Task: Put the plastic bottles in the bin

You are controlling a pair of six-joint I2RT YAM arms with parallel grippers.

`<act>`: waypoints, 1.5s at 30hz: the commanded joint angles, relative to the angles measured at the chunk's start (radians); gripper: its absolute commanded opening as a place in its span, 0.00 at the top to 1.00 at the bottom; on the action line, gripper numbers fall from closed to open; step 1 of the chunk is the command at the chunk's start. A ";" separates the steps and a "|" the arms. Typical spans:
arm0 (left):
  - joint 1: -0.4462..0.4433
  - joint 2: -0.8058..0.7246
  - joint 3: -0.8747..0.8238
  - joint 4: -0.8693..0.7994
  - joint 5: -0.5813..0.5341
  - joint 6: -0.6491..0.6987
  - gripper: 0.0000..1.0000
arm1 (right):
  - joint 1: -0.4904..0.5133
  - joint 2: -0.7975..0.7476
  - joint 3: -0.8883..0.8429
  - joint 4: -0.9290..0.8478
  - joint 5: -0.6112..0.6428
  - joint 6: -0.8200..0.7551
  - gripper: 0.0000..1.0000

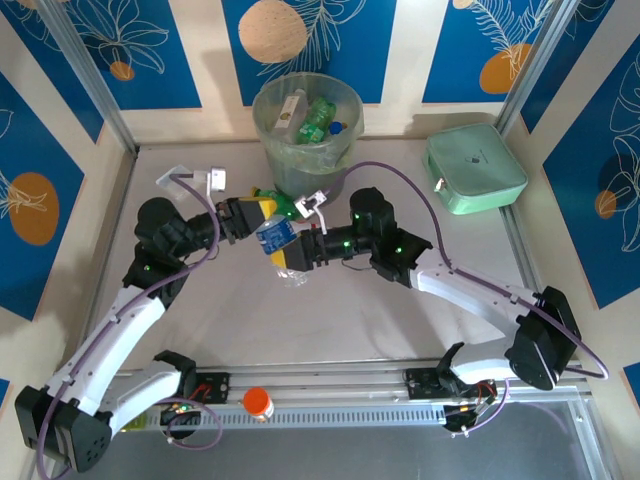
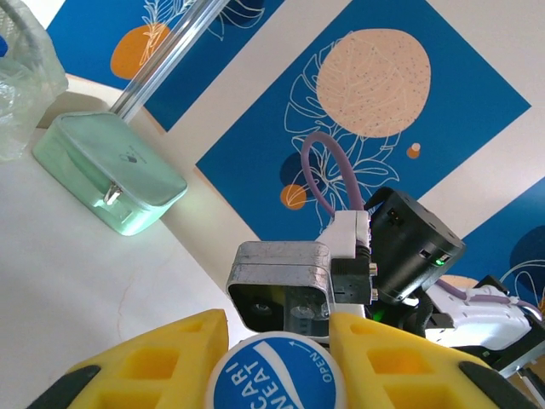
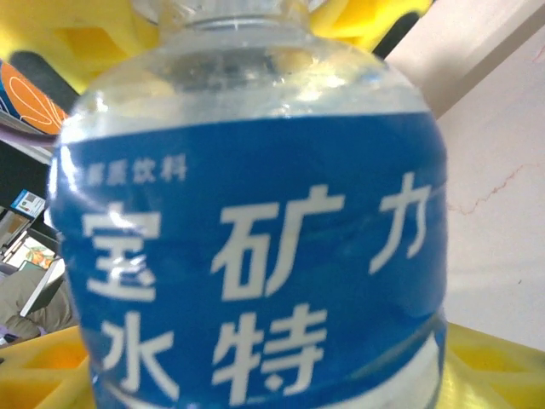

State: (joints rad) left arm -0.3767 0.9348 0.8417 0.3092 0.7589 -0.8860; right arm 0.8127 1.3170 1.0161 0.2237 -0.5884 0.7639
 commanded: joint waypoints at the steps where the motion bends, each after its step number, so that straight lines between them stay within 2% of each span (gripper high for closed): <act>1: -0.007 -0.030 0.000 0.062 0.033 -0.010 0.72 | -0.001 -0.052 -0.028 0.042 0.038 0.021 0.28; 5: -0.011 -0.033 -0.001 0.048 0.038 0.001 0.74 | -0.004 -0.071 -0.034 0.015 0.047 0.012 0.22; 8: -0.015 -0.039 0.005 0.026 0.039 0.017 0.75 | 0.000 -0.071 -0.020 -0.021 0.040 0.000 0.23; 12: -0.018 -0.044 0.007 0.005 0.036 0.035 0.75 | 0.012 -0.064 -0.013 -0.031 0.040 -0.004 0.38; 15: -0.020 -0.045 0.005 -0.002 0.034 0.035 0.72 | 0.015 -0.061 -0.019 -0.009 0.037 0.007 0.55; 18: -0.021 -0.053 0.018 -0.037 0.031 0.052 0.51 | 0.020 -0.069 -0.017 -0.007 0.037 0.004 0.58; 20: -0.021 -0.075 0.061 -0.142 0.004 0.128 0.30 | 0.016 -0.083 -0.012 -0.035 0.045 -0.012 0.59; 21: -0.021 -0.089 0.089 -0.215 -0.021 0.179 0.24 | 0.013 -0.090 -0.009 -0.055 0.051 -0.021 0.59; 23: -0.021 -0.123 0.166 -0.417 -0.151 0.305 0.11 | -0.010 -0.111 0.001 -0.107 0.063 -0.044 0.59; 24: -0.021 -0.133 0.201 -0.506 -0.228 0.351 0.09 | -0.027 -0.121 0.008 -0.132 0.071 -0.054 0.59; 26: -0.021 -0.154 0.273 -0.674 -0.401 0.426 0.08 | -0.083 -0.149 0.020 -0.182 0.095 -0.071 0.59; 29: -0.025 -0.157 0.329 -0.813 -0.551 0.476 0.09 | -0.174 -0.170 0.096 -0.344 0.210 -0.155 0.60; 33: -0.033 -0.155 0.312 -0.864 -0.555 0.507 0.10 | -0.325 -0.097 0.282 -0.586 0.416 -0.265 0.61; 37: -0.039 -0.170 0.229 -0.831 -0.542 0.512 0.10 | -0.439 0.020 0.449 -0.657 0.583 -0.367 0.61; 42: -0.051 -0.141 0.161 -0.799 -0.480 0.513 0.11 | -0.524 0.200 0.646 -0.640 0.593 -0.389 0.61; 45: -0.057 -0.134 0.133 -0.802 -0.507 0.535 0.12 | -0.536 0.324 0.779 -0.642 0.590 -0.378 0.61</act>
State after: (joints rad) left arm -0.4202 0.8116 0.9894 -0.4927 0.2562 -0.3908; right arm 0.2829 1.5703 1.7100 -0.3912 -0.0288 0.4168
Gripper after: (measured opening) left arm 0.885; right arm 0.444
